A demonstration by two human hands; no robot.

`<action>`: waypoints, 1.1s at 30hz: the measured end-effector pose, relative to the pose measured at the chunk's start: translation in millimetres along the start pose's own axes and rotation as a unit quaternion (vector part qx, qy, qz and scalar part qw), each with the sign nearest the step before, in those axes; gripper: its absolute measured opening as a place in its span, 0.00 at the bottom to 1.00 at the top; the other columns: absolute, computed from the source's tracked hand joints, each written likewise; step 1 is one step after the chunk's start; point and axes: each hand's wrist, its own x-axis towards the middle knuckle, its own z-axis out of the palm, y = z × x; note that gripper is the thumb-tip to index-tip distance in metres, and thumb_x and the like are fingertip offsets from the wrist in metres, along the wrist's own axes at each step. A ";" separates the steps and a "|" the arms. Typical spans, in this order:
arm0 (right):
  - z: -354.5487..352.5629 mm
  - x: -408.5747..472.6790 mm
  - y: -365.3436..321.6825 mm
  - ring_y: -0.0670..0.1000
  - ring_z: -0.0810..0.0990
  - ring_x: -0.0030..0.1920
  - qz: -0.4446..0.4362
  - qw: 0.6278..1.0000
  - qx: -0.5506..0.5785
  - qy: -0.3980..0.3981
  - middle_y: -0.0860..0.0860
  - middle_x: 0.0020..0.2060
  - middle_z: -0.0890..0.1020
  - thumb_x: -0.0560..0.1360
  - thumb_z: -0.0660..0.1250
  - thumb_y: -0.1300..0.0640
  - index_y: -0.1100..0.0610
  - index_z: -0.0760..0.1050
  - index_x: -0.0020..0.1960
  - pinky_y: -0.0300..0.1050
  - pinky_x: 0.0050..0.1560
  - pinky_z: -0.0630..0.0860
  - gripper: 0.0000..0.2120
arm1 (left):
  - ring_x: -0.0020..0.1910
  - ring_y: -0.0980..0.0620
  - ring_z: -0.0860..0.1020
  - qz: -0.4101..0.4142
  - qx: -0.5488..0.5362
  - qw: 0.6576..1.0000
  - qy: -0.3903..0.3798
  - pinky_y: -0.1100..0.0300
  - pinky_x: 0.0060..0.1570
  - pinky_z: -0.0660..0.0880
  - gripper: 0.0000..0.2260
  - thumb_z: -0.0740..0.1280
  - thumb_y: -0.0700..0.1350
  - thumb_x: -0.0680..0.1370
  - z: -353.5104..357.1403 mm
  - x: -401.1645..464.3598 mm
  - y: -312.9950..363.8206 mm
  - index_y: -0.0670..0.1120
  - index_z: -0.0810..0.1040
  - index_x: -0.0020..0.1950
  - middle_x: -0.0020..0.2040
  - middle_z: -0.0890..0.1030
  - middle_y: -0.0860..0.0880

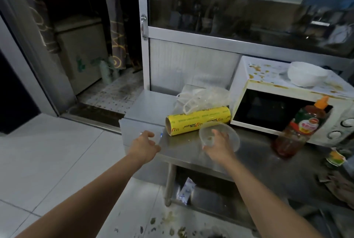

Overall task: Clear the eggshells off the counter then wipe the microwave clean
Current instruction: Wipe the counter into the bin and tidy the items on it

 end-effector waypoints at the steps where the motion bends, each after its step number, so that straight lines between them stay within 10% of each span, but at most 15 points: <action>1: 1.2 10.5 -3.7 0.59 0.64 0.69 0.000 1.000 0.002 0.005 0.57 0.70 0.61 0.72 0.69 0.52 0.53 0.58 0.72 0.53 0.67 0.65 0.33 | 0.55 0.47 0.76 0.003 0.000 1.000 -0.001 0.57 0.54 0.73 0.21 0.69 0.43 0.74 -1.3 10.4 3.2 0.46 0.69 0.66 0.59 0.78 0.45; 11: 5.2 112.7 -36.4 0.58 0.65 0.67 -0.018 0.996 0.059 0.066 0.58 0.68 0.62 0.70 0.71 0.55 0.54 0.54 0.74 0.47 0.65 0.65 0.38 | 0.56 0.46 0.76 0.031 0.012 0.999 -0.013 0.53 0.58 0.74 0.21 0.69 0.43 0.75 -16.8 109.5 45.3 0.46 0.69 0.66 0.58 0.78 0.45; 25: -4.5 221.1 -54.9 0.60 0.52 0.75 0.148 0.978 0.081 0.125 0.55 0.75 0.38 0.69 0.68 0.36 0.40 0.42 0.75 0.52 0.69 0.62 0.46 | 0.52 0.49 0.77 0.113 0.032 0.986 -0.119 0.56 0.50 0.76 0.21 0.70 0.45 0.73 -20.2 273.2 76.9 0.48 0.69 0.65 0.56 0.78 0.47; 33: 37.2 265.7 -84.0 0.59 0.66 0.68 0.236 0.946 0.031 0.220 0.62 0.72 0.53 0.70 0.70 0.59 0.53 0.62 0.72 0.41 0.61 0.65 0.33 | 0.48 0.51 0.76 0.176 0.072 0.956 -0.225 0.62 0.41 0.71 0.21 0.70 0.46 0.73 -45.3 382.7 92.7 0.50 0.69 0.64 0.53 0.76 0.51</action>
